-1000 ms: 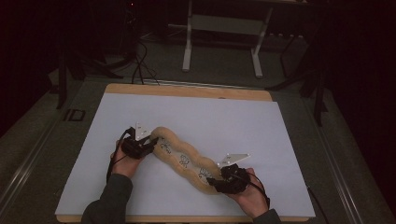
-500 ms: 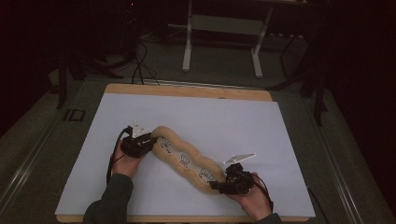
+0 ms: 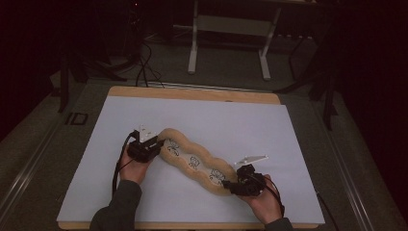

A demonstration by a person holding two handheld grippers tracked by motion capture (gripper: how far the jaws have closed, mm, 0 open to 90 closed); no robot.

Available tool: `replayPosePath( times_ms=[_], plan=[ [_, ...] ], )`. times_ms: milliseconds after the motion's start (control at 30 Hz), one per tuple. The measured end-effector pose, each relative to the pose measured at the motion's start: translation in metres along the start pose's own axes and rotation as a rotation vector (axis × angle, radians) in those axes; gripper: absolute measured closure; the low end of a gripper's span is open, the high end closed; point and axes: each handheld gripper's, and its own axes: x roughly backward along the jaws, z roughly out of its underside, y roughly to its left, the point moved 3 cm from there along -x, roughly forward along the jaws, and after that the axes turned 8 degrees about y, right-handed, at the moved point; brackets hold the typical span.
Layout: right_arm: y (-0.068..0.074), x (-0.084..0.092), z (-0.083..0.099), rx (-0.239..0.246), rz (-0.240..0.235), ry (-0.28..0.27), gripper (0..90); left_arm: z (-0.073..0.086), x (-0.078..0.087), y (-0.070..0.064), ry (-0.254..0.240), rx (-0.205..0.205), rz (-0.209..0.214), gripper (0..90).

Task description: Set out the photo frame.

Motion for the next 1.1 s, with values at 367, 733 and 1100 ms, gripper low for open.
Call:
replayPosePath(
  times_ms=[367,733,1100],
  plan=[
    [-0.017,-0.001,-0.010,-0.016,0.061,-0.025,65.1,-0.002,-0.001,-0.003,-0.006,0.036,-0.032,73.0],
    [-0.028,-0.003,-0.025,0.012,0.103,-0.034,64.4,-0.001,0.000,-0.004,-0.019,0.099,-0.085,73.0],
    [-0.048,-0.001,-0.043,-0.049,0.094,-0.087,59.4,-0.002,0.000,-0.005,-0.034,0.158,-0.103,73.0]
  ],
)
